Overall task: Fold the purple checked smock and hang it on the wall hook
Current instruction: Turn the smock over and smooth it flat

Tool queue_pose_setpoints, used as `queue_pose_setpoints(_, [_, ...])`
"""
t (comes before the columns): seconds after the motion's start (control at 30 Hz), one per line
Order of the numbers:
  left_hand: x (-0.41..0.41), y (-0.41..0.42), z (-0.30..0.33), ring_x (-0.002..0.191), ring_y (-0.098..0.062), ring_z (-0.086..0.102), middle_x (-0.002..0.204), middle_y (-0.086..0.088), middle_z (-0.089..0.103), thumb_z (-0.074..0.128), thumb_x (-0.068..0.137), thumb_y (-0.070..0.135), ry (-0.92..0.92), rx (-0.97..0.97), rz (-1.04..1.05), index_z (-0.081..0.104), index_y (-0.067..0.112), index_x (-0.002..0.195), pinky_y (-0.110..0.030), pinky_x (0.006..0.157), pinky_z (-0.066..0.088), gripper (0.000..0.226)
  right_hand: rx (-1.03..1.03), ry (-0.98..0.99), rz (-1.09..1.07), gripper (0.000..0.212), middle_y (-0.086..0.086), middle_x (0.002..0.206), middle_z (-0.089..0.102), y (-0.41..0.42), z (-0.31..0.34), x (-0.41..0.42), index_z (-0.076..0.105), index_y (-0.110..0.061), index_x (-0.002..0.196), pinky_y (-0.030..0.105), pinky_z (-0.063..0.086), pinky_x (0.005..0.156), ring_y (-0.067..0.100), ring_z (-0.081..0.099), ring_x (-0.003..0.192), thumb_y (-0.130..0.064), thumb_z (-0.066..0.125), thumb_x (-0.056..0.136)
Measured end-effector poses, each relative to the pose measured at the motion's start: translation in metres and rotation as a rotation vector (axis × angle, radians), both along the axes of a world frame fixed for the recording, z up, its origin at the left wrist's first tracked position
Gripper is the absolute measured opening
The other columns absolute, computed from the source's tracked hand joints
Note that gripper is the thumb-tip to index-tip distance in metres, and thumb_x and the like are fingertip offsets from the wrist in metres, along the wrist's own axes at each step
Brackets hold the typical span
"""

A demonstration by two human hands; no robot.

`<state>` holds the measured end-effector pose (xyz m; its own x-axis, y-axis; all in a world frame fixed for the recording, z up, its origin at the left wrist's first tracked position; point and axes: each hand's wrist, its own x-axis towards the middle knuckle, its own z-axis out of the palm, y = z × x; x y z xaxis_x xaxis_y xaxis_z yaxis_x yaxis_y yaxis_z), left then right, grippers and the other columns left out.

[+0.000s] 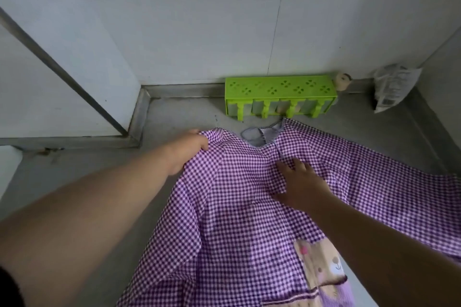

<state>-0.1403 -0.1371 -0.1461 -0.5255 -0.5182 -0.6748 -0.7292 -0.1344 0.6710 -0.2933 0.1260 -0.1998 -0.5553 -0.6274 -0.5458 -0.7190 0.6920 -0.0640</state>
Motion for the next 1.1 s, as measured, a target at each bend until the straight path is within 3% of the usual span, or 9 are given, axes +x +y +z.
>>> queue_pose_setpoints(0.17, [0.008, -0.005, -0.008, 0.116, -0.027, 0.070, 0.124, -0.005, 0.076, 0.061, 0.103, 0.042, -0.122, 0.283, -0.187, 0.070, 0.018, 0.125, -0.041, 0.096, 0.051, 0.033, 0.015, 0.016, 0.017, 0.126, 0.011, 0.171, -0.004, 0.004, -0.008, 0.001, -0.007, -0.041, 0.161, 0.065, 0.040, 0.110, 0.041, 0.005, 0.156, -0.085, 0.066, 0.069])
queue_pose_setpoints(0.37, [-0.016, -0.018, -0.024, 0.111, -0.024, 0.069, 0.125, -0.006, 0.074, 0.041, 0.113, 0.032, -0.159, -0.348, -0.624, 0.071, 0.015, 0.122, -0.042, 0.106, 0.052, 0.036, 0.059, 0.048, 0.085, 0.127, 0.013, 0.171, -0.003, 0.003, -0.004, -0.003, -0.009, -0.040, 0.161, 0.064, 0.038, 0.111, 0.039, 0.007, 0.157, -0.087, 0.064, 0.068])
queue_pose_setpoints(0.53, [-0.061, -0.026, -0.009, 0.113, -0.034, 0.065, 0.129, -0.017, 0.068, 0.039, 0.112, 0.037, 0.086, -0.743, -0.360, 0.059, 0.011, 0.131, -0.043, 0.099, 0.052, 0.038, 0.102, 0.072, 0.055, 0.131, 0.020, 0.169, 0.003, -0.007, -0.008, -0.003, -0.006, -0.032, 0.163, 0.064, 0.042, 0.109, 0.043, 0.015, 0.154, -0.092, 0.058, 0.066])
queue_pose_setpoints(0.6, [-0.059, -0.026, -0.023, 0.128, -0.037, 0.060, 0.146, -0.014, 0.059, 0.049, 0.103, 0.062, -0.011, -0.527, -0.352, 0.045, 0.016, 0.150, -0.050, 0.110, 0.048, 0.066, 0.127, 0.066, 0.049, 0.135, 0.022, 0.169, -0.002, -0.009, -0.013, -0.001, -0.010, -0.029, 0.162, 0.065, 0.041, 0.109, 0.046, 0.010, 0.155, -0.094, 0.057, 0.065])
queue_pose_setpoints(0.67, [-0.040, -0.025, -0.044, 0.140, -0.038, 0.053, 0.161, -0.013, 0.046, 0.060, 0.068, 0.096, -0.168, -0.289, -0.290, 0.031, 0.022, 0.161, -0.056, 0.116, 0.044, 0.123, 0.135, 0.066, 0.046, 0.137, 0.023, 0.169, -0.004, -0.009, -0.014, -0.001, -0.012, -0.028, 0.162, 0.065, 0.040, 0.109, 0.047, 0.009, 0.155, -0.094, 0.057, 0.064])
queue_pose_setpoints(0.73, [-0.017, -0.027, -0.061, 0.146, -0.038, 0.046, 0.166, -0.015, 0.037, 0.071, 0.063, 0.091, -0.296, -0.267, -0.301, 0.022, 0.015, 0.165, -0.052, 0.120, 0.042, 0.136, 0.137, 0.063, 0.041, 0.139, 0.023, 0.169, -0.004, -0.011, -0.016, -0.003, -0.012, -0.028, 0.161, 0.066, 0.040, 0.110, 0.047, 0.009, 0.155, -0.094, 0.058, 0.062])
queue_pose_setpoints(0.83, [0.013, -0.023, -0.070, 0.145, -0.035, 0.048, 0.164, -0.014, 0.040, 0.081, 0.078, 0.061, -0.386, -0.362, -0.375, 0.026, 0.011, 0.162, -0.048, 0.118, 0.043, 0.113, 0.147, 0.072, 0.023, 0.140, 0.022, 0.169, -0.003, -0.011, -0.015, -0.006, -0.012, -0.027, 0.161, 0.065, 0.038, 0.110, 0.046, 0.011, 0.154, -0.096, 0.056, 0.060])
queue_pose_setpoints(0.97, [0.043, -0.022, -0.066, 0.106, -0.023, 0.070, 0.123, -0.008, 0.072, 0.062, 0.078, 0.051, -0.367, -0.347, -0.609, 0.070, 0.018, 0.120, -0.037, 0.095, 0.057, 0.054, 0.067, 0.115, 0.110, 0.129, 0.017, 0.170, -0.004, -0.023, -0.007, 0.007, -0.004, -0.024, 0.163, 0.060, 0.032, 0.116, 0.042, 0.014, 0.154, -0.086, 0.062, 0.070])
queue_pose_setpoints(1.1, [0.052, -0.021, -0.066, 0.100, -0.020, 0.069, 0.115, -0.004, 0.072, 0.054, 0.090, 0.048, -0.296, -0.370, -0.579, 0.072, 0.018, 0.115, -0.033, 0.089, 0.054, 0.043, -0.117, -0.007, 0.308, 0.094, 0.008, 0.172, -0.003, -0.039, -0.006, 0.030, 0.002, -0.048, 0.160, 0.062, 0.038, 0.112, 0.035, 0.012, 0.157, -0.069, 0.059, 0.088])
